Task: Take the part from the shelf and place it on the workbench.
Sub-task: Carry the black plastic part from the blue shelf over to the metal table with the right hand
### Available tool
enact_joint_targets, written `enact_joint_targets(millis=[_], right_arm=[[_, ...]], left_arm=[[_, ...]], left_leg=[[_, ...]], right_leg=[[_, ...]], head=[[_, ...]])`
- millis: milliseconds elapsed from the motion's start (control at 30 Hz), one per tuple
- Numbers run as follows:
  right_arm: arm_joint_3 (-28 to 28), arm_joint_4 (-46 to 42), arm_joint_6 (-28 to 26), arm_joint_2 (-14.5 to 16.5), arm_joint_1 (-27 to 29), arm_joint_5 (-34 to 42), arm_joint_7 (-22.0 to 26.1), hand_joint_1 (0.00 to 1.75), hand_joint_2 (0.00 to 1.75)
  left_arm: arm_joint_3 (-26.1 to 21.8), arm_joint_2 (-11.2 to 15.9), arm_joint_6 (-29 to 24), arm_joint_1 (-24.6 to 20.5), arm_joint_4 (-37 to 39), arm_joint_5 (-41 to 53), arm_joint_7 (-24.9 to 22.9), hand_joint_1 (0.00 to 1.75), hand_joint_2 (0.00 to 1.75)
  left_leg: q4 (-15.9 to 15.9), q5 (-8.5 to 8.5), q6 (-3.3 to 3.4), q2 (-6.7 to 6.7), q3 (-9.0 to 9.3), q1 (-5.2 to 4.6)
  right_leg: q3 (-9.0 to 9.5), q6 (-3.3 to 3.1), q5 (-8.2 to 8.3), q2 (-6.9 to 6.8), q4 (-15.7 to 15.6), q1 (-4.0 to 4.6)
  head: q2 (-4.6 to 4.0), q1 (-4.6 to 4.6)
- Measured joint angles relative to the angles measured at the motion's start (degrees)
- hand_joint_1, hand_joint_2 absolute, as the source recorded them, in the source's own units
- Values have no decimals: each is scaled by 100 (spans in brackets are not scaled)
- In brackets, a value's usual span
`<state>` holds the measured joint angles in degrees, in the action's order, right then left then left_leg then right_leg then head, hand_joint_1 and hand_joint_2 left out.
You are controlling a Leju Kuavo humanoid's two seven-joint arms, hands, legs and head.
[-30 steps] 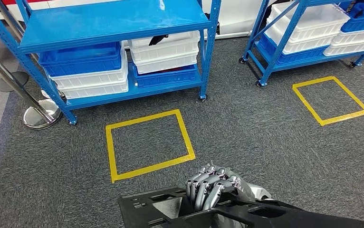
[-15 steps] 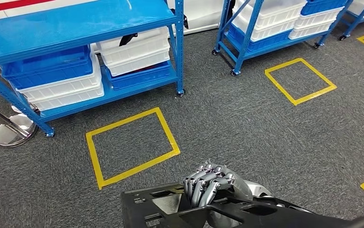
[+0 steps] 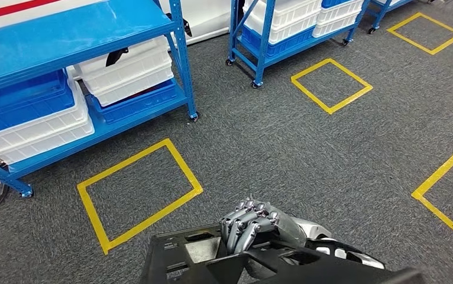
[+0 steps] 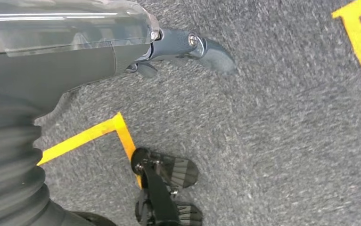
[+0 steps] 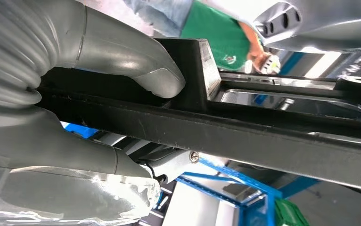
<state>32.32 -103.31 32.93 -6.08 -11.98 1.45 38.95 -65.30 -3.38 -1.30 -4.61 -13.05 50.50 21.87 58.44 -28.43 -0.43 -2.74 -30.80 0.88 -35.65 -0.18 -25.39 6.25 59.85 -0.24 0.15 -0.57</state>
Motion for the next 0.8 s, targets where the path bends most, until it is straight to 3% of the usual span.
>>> enact_joint_targets(millis=[67,133,200,233,267,367,433,500,567,633,700,733,767,800], right_arm=[[28,17,-17,-15,-48,-28,-11,175,175],[59,45,-40,-25,-105,-61,-16,175,175],[105,81,-55,-40,-128,-70,-17,175,175],[126,98,-56,-50,-135,-47,-18,175,175],[141,114,-55,-63,-148,-2,-20,175,175],[154,146,-66,-97,-233,191,-33,175,175],[159,167,-101,-113,-278,289,-39,175,175],[168,184,-144,-121,-284,326,-65,175,175],[186,188,-175,-117,-289,347,-114,175,175],[221,187,-199,-94,-294,381,-166,175,175],[259,187,-215,-68,-292,425,-217,175,175],[270,187,-218,-58,-290,448,-241,175,175],[277,187,-220,-50,-290,465,-259,175,175],[281,187,-220,-38,-291,479,-271,175,175]], left_arm=[[-15,-10,14,-10,3,-10,10,0,175],[-38,-9,27,2,5,-27,16,0,175],[-63,-10,33,17,5,-66,9,0,175],[-74,-13,32,19,5,-87,2,0,175],[-85,-22,28,17,6,-104,-4,0,175],[-114,-69,6,8,8,-117,-13,0,175],[-135,-92,-7,6,8,-114,-22,0,175],[-151,-110,-10,1,9,-113,-37,0,175],[-170,-123,-12,-2,9,-117,-55,0,175],[-189,-132,-20,10,11,-126,-72,0,175],[-205,-139,-34,33,13,-130,-82,0,175],[-210,-140,-44,41,14,-130,-84,0,175],[-215,-140,-54,43,14,-130,-83,0,175],[-218,-140,-64,41,14,-130,-79,0,175]], left_leg=[[-56,53,72,127,3,31],[-83,77,110,261,-3,32],[-77,78,112,400,-16,23],[-74,75,109,468,-19,22],[-71,70,103,530,-18,22],[-66,43,57,683,6,8],[-69,29,-1,763,18,-15],[-82,17,-70,831,33,-21],[62,-118,-125,689,-10,-7],[650,-464,-146,430,-265,8],[1406,-760,-156,333,-621,10],[1590,-768,-159,322,-719,10],[1544,-658,-156,316,-714,11],[1273,-455,-147,292,-605,14]], right_leg=[[-99,66,-134,-174,182,18],[-370,133,-483,-469,778,8],[-656,185,-735,-580,1417,-31],[-689,201,-721,-599,1509,-46],[-605,207,-604,-622,1376,-57],[9,155,-151,-878,243,-22],[156,88,-112,-972,-82,36],[138,19,-89,-857,-105,42],[147,-63,-52,-758,-157,13],[151,-126,-29,-660,-183,2],[142,-149,-27,-530,-171,15],[140,-150,-28,-458,-159,20],[139,-148,-30,-385,-144,22],[139,-142,-35,-310,-125,20]], head=[[0,36],[-1,80],[-1,89],[0,90],[0,90],[0,89],[0,86],[0,84],[0,81],[0,75],[-1,72],[0,72],[-1,72],[0,71]])
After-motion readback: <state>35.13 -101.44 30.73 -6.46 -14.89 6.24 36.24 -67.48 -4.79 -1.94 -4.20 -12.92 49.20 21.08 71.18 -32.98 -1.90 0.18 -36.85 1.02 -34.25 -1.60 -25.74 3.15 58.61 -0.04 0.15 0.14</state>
